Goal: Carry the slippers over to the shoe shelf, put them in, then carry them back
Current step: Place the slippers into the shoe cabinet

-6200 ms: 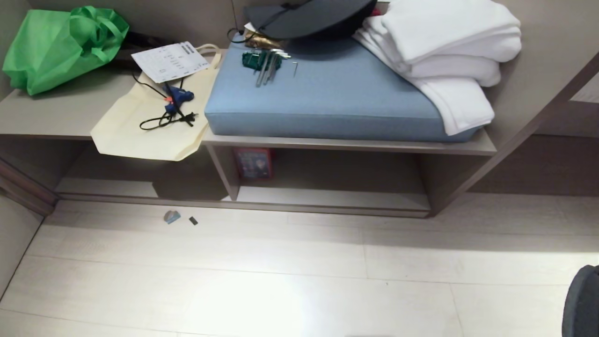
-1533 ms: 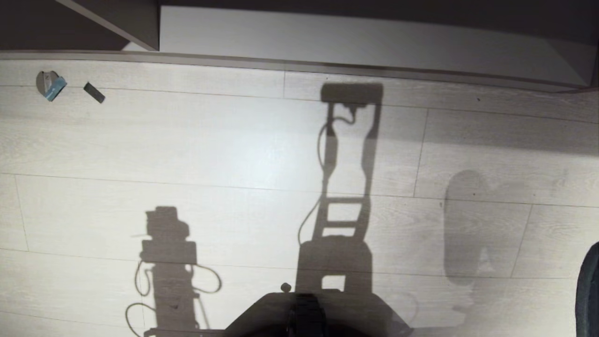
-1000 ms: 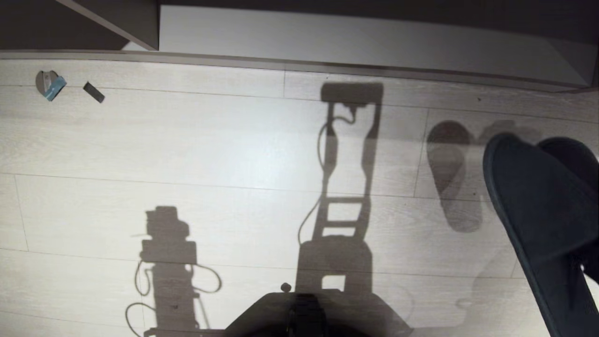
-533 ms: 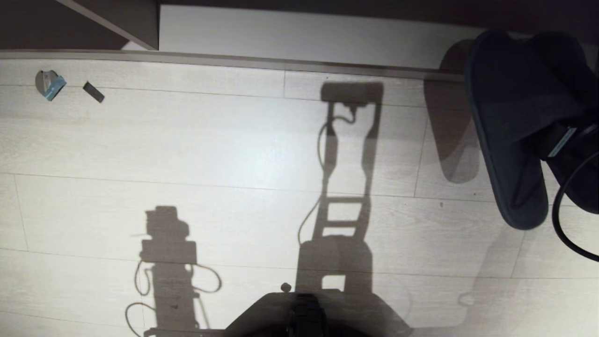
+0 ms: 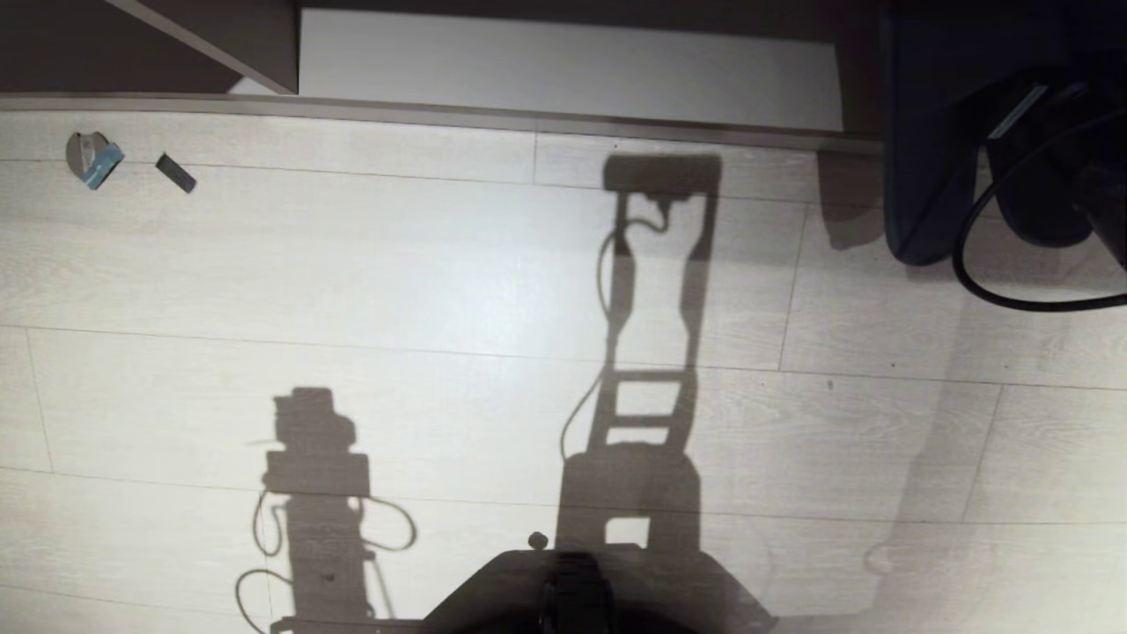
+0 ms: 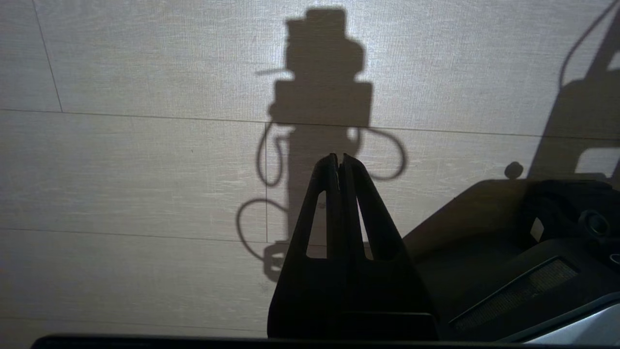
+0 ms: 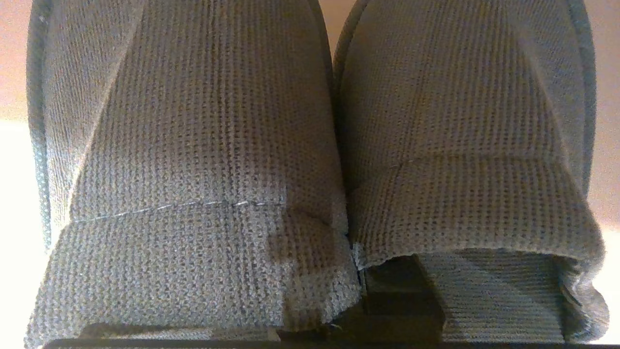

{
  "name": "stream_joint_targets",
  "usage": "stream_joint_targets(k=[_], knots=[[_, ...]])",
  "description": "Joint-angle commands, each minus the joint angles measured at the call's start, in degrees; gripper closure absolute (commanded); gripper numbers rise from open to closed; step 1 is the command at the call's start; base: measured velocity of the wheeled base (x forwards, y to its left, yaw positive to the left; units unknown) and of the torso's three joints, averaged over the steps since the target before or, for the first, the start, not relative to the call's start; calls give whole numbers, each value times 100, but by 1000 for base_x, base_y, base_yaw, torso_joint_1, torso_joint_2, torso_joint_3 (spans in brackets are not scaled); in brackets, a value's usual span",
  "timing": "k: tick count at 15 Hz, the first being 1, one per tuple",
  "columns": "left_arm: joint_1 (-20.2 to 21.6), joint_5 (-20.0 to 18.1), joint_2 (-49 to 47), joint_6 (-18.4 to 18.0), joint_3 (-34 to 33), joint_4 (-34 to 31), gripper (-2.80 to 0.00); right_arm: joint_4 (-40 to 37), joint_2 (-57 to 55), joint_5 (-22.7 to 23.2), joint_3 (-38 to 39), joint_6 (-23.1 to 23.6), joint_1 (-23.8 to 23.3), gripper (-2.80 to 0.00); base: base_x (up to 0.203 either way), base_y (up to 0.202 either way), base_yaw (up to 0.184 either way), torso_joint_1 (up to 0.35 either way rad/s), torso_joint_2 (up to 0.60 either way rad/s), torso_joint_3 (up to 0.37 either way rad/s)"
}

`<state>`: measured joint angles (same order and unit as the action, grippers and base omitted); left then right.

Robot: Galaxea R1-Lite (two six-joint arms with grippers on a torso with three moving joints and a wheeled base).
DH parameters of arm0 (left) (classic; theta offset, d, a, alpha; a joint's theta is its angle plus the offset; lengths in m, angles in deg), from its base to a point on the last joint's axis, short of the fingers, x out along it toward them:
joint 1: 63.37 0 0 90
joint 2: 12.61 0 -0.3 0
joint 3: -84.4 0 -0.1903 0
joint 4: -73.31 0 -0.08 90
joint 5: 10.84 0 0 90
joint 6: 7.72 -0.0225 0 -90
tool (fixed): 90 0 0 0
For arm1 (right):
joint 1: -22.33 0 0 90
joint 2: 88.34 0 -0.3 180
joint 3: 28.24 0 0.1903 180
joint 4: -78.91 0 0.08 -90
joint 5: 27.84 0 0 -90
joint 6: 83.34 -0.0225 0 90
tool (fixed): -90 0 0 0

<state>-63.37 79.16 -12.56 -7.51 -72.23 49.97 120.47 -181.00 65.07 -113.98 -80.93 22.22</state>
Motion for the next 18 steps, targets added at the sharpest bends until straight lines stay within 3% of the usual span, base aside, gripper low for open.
stream_joint_targets(k=[1,3,8,13,18], knots=[[0,0,4,5,0,-2,0,-96,-538,6,-739,-26,20,0,0,0,0,0,0,0],[0,0,-5,5,0,-2,0,-172,-920,-84,-1352,-74,40,0,0,0,0,0,0,0],[0,0,4,5,0,6,0,-185,-1526,-1134,-2419,-442,71,0,0,0,0,0,0,0],[0,0,4,5,0,-2,0,-377,-1948,-1126,-3252,-544,105,0,0,0,0,0,0,0],[0,0,4,5,0,6,0,-1116,-2221,-709,-4252,-541,208,0,0,0,0,0,0,0]])
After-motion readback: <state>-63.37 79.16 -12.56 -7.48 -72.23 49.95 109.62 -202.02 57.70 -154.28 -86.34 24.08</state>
